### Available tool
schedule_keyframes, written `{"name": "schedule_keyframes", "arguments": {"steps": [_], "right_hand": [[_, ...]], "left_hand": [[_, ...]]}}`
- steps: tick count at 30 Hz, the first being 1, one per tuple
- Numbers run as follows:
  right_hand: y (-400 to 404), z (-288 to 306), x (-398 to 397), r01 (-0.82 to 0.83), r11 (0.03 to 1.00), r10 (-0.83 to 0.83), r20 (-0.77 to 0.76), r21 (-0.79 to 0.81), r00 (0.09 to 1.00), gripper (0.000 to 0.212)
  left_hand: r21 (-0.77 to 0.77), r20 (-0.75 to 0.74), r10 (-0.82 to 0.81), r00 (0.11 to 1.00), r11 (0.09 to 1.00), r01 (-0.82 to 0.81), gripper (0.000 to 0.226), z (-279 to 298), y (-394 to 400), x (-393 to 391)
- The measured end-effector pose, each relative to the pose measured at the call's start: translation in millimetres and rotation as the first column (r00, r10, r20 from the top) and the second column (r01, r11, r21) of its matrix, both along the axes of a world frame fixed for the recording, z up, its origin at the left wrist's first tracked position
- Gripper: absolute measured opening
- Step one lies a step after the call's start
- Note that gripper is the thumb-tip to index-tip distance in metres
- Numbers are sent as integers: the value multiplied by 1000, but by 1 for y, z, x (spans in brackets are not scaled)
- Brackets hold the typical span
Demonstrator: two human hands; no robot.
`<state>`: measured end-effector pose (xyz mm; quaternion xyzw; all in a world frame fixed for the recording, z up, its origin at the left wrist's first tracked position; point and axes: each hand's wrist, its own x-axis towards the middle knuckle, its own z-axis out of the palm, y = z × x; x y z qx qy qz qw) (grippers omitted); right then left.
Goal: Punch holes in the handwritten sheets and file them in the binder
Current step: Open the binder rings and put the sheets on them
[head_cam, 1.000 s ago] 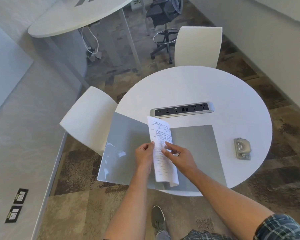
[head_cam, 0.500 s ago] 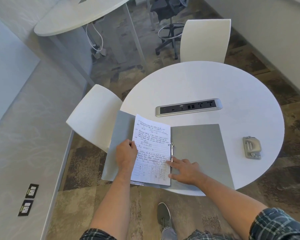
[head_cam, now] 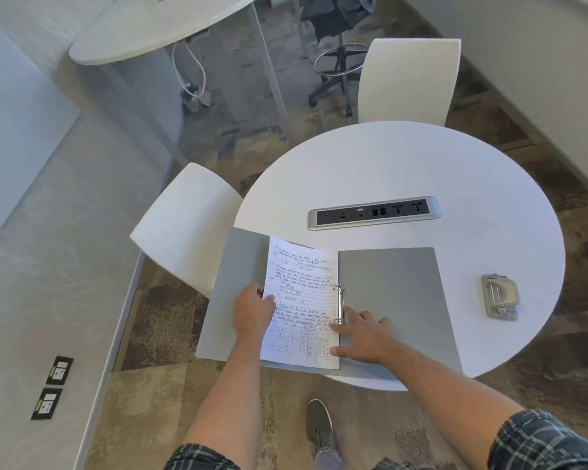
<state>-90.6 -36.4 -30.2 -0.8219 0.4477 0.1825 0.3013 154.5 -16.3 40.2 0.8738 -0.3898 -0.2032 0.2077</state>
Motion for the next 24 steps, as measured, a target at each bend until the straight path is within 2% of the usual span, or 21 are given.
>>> {"name": "schedule_keyframes", "arguments": {"steps": [5,7,9,11,13,15,20,22,24], "right_hand": [[-5,5,-3,65,996,-70,82,62,994,72],[-8,7,-4,194,973,-213,169,127,962,64],[-10,5,-9,393,889,-451,295,236,842,56],[-13,1,-15,502,773,-633,423,388,648,51],[-17,8,-20,469,701,-713,519,536,472,48],[-22,25,-22,415,660,-751,571,626,333,49],[-35,48,-27,339,623,-778,602,705,177,61],[-39,50,-32,310,604,-794,591,735,145,73],[-42,47,-39,249,572,-819,562,781,117,77]], "left_hand": [[-65,-167,-38,985,997,27,11,24,-15,-6],[-101,-220,-88,971,993,67,14,37,-21,-13],[-137,-239,-133,962,985,102,18,47,-28,-22],[-166,-272,-174,947,977,132,22,53,-36,-35],[-181,-328,-207,922,971,153,23,56,-44,-50],[-180,-385,-235,893,968,177,23,57,-51,-68],[-141,-527,-273,805,962,234,22,41,-56,-110],[-116,-567,-283,774,957,265,21,32,-55,-122],[-98,-612,-297,733,948,303,32,25,-51,-132]]}}
